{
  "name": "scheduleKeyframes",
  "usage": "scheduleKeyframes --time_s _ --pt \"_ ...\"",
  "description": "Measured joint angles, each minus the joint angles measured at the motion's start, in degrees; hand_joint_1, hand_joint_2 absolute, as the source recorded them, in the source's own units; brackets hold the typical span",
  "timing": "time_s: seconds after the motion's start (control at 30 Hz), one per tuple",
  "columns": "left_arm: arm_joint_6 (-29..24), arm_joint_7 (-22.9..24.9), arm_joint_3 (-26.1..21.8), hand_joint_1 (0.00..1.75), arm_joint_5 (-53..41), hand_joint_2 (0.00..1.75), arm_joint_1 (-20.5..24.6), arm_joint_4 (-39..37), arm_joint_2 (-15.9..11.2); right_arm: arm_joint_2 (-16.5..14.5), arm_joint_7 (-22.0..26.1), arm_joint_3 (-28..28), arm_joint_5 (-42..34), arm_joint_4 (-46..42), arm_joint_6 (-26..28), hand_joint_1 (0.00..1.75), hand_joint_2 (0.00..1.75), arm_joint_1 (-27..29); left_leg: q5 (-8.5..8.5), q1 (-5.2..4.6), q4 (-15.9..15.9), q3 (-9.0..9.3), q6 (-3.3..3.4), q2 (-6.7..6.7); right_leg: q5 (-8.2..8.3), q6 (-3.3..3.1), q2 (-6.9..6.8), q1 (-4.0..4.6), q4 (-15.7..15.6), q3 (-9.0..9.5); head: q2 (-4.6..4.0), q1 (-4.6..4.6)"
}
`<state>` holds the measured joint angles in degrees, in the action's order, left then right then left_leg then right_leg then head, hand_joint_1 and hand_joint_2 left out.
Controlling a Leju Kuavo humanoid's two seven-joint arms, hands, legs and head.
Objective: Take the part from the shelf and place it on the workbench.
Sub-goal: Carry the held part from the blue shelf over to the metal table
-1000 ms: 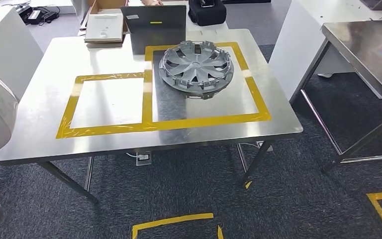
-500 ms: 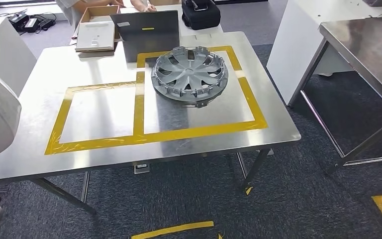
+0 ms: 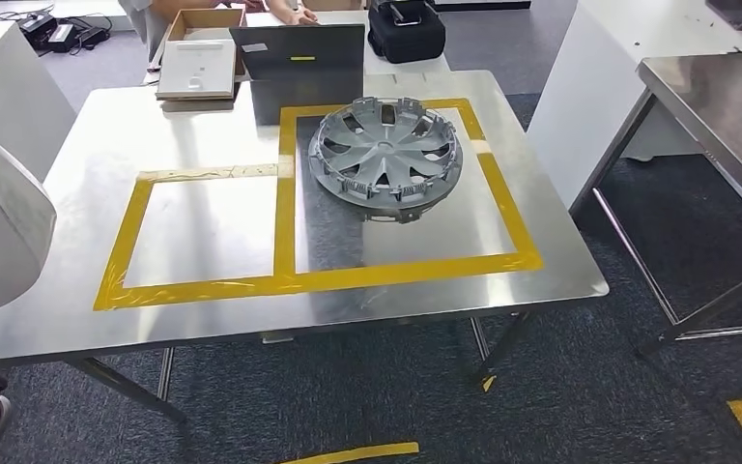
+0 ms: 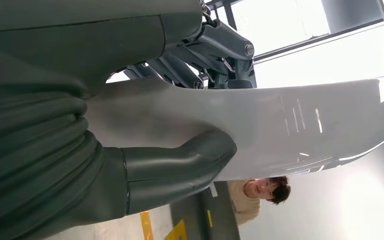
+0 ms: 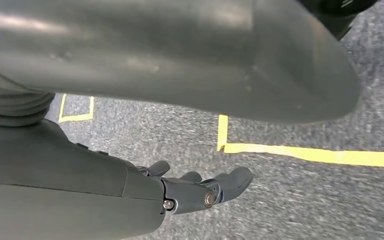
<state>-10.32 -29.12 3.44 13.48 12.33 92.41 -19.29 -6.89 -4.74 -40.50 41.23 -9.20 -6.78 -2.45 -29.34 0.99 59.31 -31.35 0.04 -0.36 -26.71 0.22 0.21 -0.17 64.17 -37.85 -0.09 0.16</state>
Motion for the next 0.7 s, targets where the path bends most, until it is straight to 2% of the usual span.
scheduleKeyframes --time_s 0.03,0.07,0.13,0.2,0.23,0.27,0.33,0.37,0.4,0.43,0.47,0.53,0.57,0.7 --pt "0.5 0.1 0.0 1.75 0.8 1.75 0.5 -0.9 0.1 0.0 -0.1 -0.1 0.0 0.0 0.1 0.00 0.00 0.0 -0.33 -0.08 0.0 0.23 -0.30 -0.05 1.11 -0.21 -0.01 0.10 -2.9 1.16 0.00 -0.01" --pt "0.9 0.2 -0.1 1.75 1.5 1.75 1.0 -1.9 0.1 0.0 -0.3 -0.2 -0.1 0.0 0.1 0.00 0.00 -0.1 -0.52 -0.17 -0.1 0.25 -0.63 -0.09 1.13 -0.39 0.00 0.21 -4.2 1.66 0.00 -0.03" --pt "1.5 0.3 -0.4 1.75 2.5 1.75 2.1 -3.9 0.3 0.1 -0.7 -0.3 -0.2 0.0 0.2 0.00 0.00 -0.2 -0.67 -0.20 -0.6 0.68 -1.40 -0.14 0.65 -0.82 0.04 0.30 -4.7 2.00 0.00 -0.05" --pt "2.0 0.6 -0.6 1.75 3.0 1.75 3.3 -6.0 0.5 0.1 -1.0 -0.4 -0.4 0.0 0.3 0.00 0.00 0.0 -1.32 -0.09 0.2 0.75 -2.07 0.00 0.57 -1.57 0.03 0.09 -5.4 2.87 0.00 -0.19" --pt "2.4 0.9 -0.6 1.75 3.1 1.75 4.1 -7.2 0.5 0.2 -1.3 -0.4 -0.5 0.0 0.4 0.00 0.00 0.0 -2.29 -0.07 2.3 -0.10 -2.33 0.07 0.50 -1.94 0.00 -0.06 -5.7 3.44 0.00 -0.28" --pt "2.9 1.2 -0.6 1.75 3.0 1.75 5.0 -8.7 0.6 0.2 -1.6 -0.4 -0.5 0.0 0.5 0.00 0.00 0.1 -3.55 -0.01 5.4 -1.74 -2.50 0.13 0.36 -2.24 -0.03 -0.14 -5.9 3.91 0.00 -0.37" --pt "4.3 1.8 -0.6 1.75 2.4 1.75 7.0 -12.7 0.6 0.3 -2.2 -0.7 -0.6 0.0 0.7 0.00 0.00 0.1 -5.89 0.03 12.7 -6.37 -2.80 0.12 -0.10 -2.56 -0.03 -0.13 -5.9 4.45 0.00 -0.42" --pt "5.1 2.1 -0.5 1.75 1.9 1.75 8.1 -15.0 0.6 0.4 -2.5 -0.8 -0.7 0.0 0.7 0.00 0.00 0.1 -5.81 0.05 14.9 -8.13 -2.88 0.13 -0.38 -2.58 0.02 -0.11 -5.9 4.74 0.00 -0.43" --pt "6.0 2.2 -0.4 1.75 1.3 1.75 9.5 -17.4 0.7 0.4 -2.7 -0.9 -0.7 0.0 0.7 0.00 0.00 0.1 -4.76 0.05 15.3 -9.09 -2.91 0.13 -0.65 -2.54 0.07 -0.10 -5.8 5.06 0.00 -0.43" --pt "6.9 2.2 -0.2 1.75 0.2 1.75 11.3 -20.5 0.7 0.4 -2.9 -1.0 -0.7 0.0 0.7 0.00 0.00 0.1 -2.49 0.06 13.4 -8.89 -2.87 0.14 -0.97 -2.43 0.12 -0.10 -5.8 5.45 0.00 -0.43" --pt "7.5 2.0 0.0 1.75 -1.0 1.75 13.3 -23.6 0.7 0.4 -3.0 -1.1 -0.7 0.0 0.7 0.00 0.00 0.1 0.40 0.08 9.4 -7.63 -2.77 0.16 -1.32 -2.26 0.14 -0.10 -5.7 5.81 0.00 -0.43" --pt "7.9 1.1 0.7 1.75 -3.5 1.75 17.5 -30.1 0.8 0.5 -3.1 -1.3 -0.7 0.0 0.7 0.00 0.00 0.1 3.96 -0.01 2.3 -4.85 -2.40 0.11 -1.99 -1.77 0.20 0.10 -5.3 6.06 0.00 -0.40" --pt "7.5 0.5 1.2 1.75 -4.9 1.75 19.4 -33.0 0.9 0.6 -3.1 -1.3 -0.7 0.0 0.7 0.00 0.00 0.0 4.49 -0.01 0.4 -4.12 -2.19 0.09 -2.16 -1.72 0.26 0.26 -5.1 5.95 0.00 -0.35" --pt "2.9 -1.4 3.4 1.75 -11.7 1.75 26.0 -44.8 2.4 0.9 -3.1 -1.4 -0.1 0.0 0.6 0.00 0.00 0.0 4.22 -0.11 -0.3 -3.97 -1.66 -0.17 -2.10 -2.05 0.30 0.49 -5.5 5.95 0.00 -0.14"
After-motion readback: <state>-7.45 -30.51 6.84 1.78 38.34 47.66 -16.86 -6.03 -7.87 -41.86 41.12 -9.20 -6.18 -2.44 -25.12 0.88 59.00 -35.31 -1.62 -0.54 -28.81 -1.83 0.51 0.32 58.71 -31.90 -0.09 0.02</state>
